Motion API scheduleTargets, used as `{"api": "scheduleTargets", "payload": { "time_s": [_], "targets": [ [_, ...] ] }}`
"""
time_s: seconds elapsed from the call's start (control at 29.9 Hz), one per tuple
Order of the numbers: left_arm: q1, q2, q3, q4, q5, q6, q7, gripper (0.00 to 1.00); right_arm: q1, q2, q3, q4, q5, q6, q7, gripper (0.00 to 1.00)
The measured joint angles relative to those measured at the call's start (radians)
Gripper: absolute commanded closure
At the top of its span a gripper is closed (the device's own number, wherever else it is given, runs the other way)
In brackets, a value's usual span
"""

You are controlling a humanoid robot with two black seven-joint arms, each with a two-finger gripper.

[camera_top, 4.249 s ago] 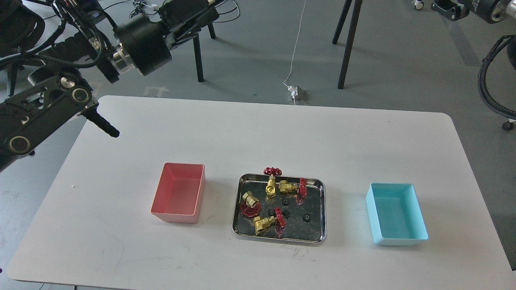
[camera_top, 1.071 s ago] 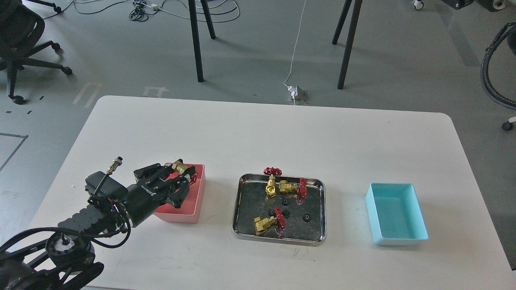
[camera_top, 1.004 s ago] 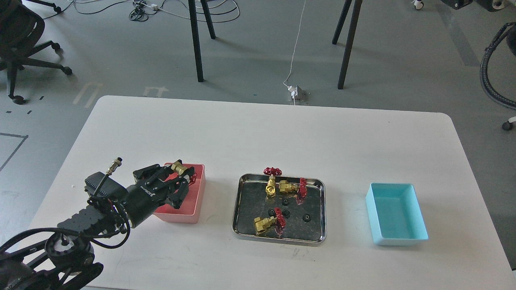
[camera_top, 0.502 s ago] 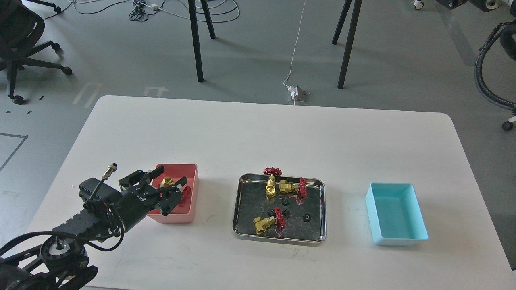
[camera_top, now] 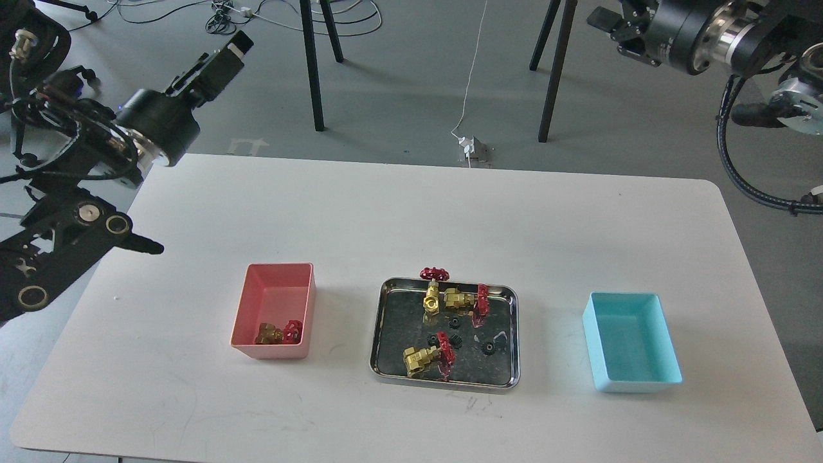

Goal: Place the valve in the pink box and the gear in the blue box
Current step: 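Lift the left gripper away from the pink box and retract it, then move the right gripper over the tray toward a small dark gear, then lower the right gripper and grasp the dark gear on the tray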

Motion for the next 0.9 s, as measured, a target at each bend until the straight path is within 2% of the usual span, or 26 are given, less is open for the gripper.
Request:
{"api": "scheduleTargets", "payload": {
  "time_s": [0.07,0.13,0.23,0.37,0.64,0.9],
  "targets": [
    [-0.091,-0.005,0.007,0.063,-0.167,-0.024,0.024,0.01,0.030,0.019,-0.120,0.066,-0.096,0.007,0.029,0.01],
    [-0.156,-0.024,0.016,0.142,-0.219,-0.042,0.039,0.01,0.063,0.041,-0.247,0.131,-0.200,0.014,0.051,0.01],
    [-0.235,-0.072,0.047,0.260,-0.233,-0.076,0.044,0.01,0.120,0.103,-0.431,0.182,-0.318,0.021,0.075,0.01],
    [-0.302,-0.102,0.078,0.367,-0.236,-0.093,0.040,0.01,0.160,0.226,-0.614,0.188,-0.391,0.044,0.082,0.01],
    [-0.381,-0.107,0.083,0.431,-0.236,-0.094,0.032,0.01,0.151,0.463,-0.791,0.029,-0.460,0.088,0.093,0.02],
    [-0.414,-0.106,0.083,0.443,-0.238,-0.091,0.031,0.01,0.093,0.615,-0.857,-0.100,-0.462,0.088,0.140,0.14]
  ]
}}
